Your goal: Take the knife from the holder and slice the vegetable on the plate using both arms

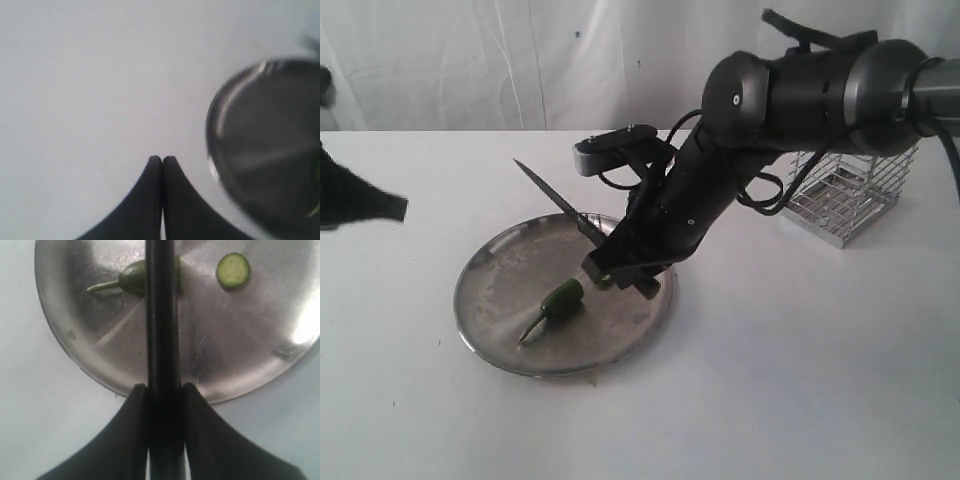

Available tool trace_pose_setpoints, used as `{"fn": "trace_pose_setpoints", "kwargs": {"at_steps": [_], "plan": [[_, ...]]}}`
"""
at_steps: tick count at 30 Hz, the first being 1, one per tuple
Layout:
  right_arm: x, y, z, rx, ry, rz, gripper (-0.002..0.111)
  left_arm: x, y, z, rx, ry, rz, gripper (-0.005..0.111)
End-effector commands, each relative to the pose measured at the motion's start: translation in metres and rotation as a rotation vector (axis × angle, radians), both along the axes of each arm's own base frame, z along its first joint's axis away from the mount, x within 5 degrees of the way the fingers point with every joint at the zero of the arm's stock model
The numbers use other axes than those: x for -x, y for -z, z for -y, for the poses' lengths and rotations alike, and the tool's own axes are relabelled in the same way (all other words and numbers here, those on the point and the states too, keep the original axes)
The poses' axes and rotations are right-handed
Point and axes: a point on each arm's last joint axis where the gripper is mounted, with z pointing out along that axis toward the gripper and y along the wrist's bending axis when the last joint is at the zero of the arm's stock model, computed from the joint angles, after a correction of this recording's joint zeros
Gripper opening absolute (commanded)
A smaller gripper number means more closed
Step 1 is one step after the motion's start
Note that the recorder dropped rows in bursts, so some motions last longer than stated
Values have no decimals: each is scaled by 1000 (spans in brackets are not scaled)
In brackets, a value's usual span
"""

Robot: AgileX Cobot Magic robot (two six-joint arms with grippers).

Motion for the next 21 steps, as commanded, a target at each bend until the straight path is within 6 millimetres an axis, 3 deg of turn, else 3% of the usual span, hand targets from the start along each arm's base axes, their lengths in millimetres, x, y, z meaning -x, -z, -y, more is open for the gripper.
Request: {"fn": "trace_pose_setpoints", "kwargs": {"at_steps": [1, 3, 5, 11, 21], "plan": [[-2, -13, 2, 42, -7, -12, 0, -17, 30, 10, -174, 170, -426, 0], [3, -3, 4, 91, -33, -96, 0, -20, 23, 46, -79, 402, -484, 0], [4, -1, 4, 100, -39, -116, 0, -21, 9, 74, -11, 603, -401, 0], [11, 20, 7, 100, 3, -170, 0, -49, -5, 94, 237, 475, -103, 0], [16, 35, 5, 125, -7, -233, 0, -79, 41, 106, 270, 509, -91, 0]]}}
